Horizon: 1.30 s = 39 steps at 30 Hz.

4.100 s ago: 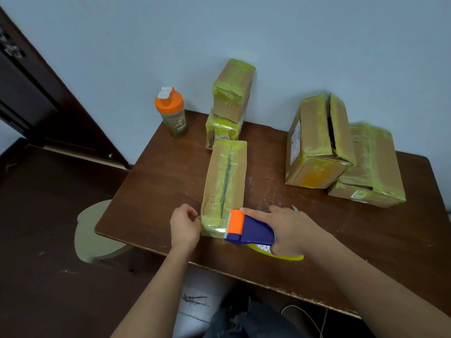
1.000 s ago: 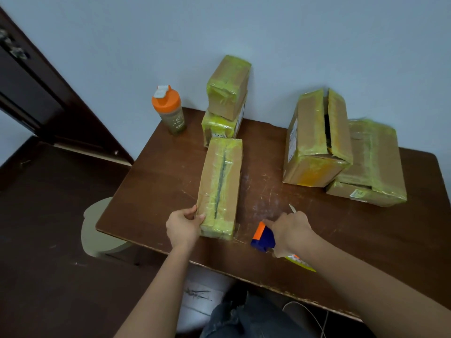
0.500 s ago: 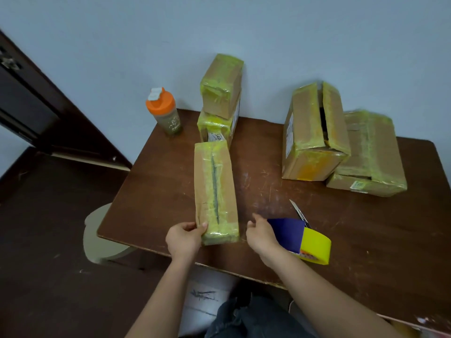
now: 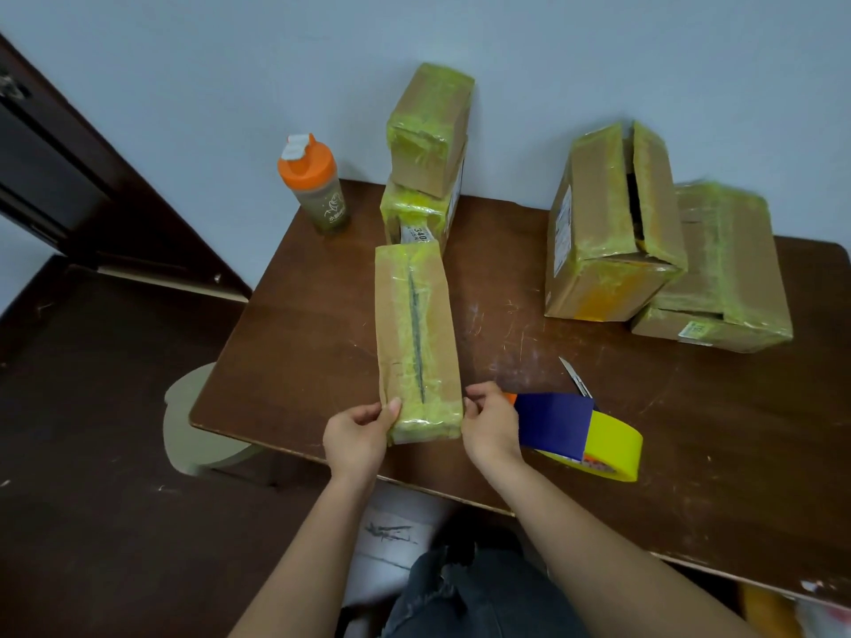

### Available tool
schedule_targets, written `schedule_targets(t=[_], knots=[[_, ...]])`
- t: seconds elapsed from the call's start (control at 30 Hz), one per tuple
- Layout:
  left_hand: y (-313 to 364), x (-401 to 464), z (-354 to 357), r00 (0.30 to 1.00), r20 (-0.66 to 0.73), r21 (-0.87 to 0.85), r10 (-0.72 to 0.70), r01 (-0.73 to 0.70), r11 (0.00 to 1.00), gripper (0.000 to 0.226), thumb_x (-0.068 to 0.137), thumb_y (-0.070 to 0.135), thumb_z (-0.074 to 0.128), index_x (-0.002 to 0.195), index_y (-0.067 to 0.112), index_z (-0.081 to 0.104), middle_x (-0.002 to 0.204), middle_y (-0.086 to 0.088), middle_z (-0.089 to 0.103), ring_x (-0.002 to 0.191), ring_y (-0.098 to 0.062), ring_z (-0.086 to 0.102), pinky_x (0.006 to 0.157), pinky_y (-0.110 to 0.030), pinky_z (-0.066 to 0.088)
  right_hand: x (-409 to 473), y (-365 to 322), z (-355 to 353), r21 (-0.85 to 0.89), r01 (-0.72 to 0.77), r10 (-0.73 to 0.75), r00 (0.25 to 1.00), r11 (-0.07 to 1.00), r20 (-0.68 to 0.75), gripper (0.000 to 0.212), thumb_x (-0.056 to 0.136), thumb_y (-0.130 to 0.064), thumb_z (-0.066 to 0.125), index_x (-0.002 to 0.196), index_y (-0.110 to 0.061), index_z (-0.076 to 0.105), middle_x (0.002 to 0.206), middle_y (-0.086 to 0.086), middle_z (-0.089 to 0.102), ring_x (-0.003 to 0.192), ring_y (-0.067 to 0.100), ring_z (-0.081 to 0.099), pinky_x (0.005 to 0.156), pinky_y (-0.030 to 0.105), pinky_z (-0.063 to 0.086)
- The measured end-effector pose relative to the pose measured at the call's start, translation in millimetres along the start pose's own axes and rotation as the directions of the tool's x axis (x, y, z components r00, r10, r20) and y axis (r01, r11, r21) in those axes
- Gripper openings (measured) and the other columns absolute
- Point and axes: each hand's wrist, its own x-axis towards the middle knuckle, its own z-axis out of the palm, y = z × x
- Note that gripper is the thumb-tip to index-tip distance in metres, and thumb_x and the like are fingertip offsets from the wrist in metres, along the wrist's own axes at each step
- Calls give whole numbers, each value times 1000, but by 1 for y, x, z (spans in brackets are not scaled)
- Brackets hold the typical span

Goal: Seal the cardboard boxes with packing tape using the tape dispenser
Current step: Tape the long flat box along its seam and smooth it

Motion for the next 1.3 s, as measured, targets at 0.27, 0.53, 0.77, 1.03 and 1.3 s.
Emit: schedule_targets(t=[0.27,0.53,0.77,1.03,1.3], knots=[[0,-7,-7,976,33,83,213,-215,973,30,87,30,70,107,8,72,98,1,73,90,-6,66,87,-25,51,-16,-17,0,-39,152,-149,985,988,86,51,106,-26,35,151,-3,29,150,13,42,139,25,39,111,28,28],[7,-1,0,980,108,152,167,-182,971,14,88,32,68,89,19,74,73,11,70,79,-12,69,79,-36,56,-6,-12,5,38,16,-25,967,999,255,66,104,-47,33,156,-11,15,154,10,37,140,25,37,113,35,33],[10,1,8,984,54,323,168,-176,930,29,83,41,71,73,14,74,65,-8,69,64,-24,63,57,-32,43,6,-5,13,-183,135,-104,980,974,167,47,103,-35,44,142,-10,41,124,9,63,112,27,60,86,32,47],[-3,13,-4,971,224,119,87,-116,986,27,73,47,72,83,23,77,78,3,75,81,-18,73,83,-45,57,17,8,-5,-54,187,-157,925,981,347,54,102,-43,42,149,-18,39,144,2,51,132,19,46,111,38,38],[-1,-19,-18,915,224,-70,335,-327,942,43,82,3,72,123,11,63,116,5,65,104,9,61,86,-10,48,-7,1,-15,163,193,-238,912,968,334,75,97,-32,59,156,-32,12,142,-18,37,134,2,34,111,22,30]])
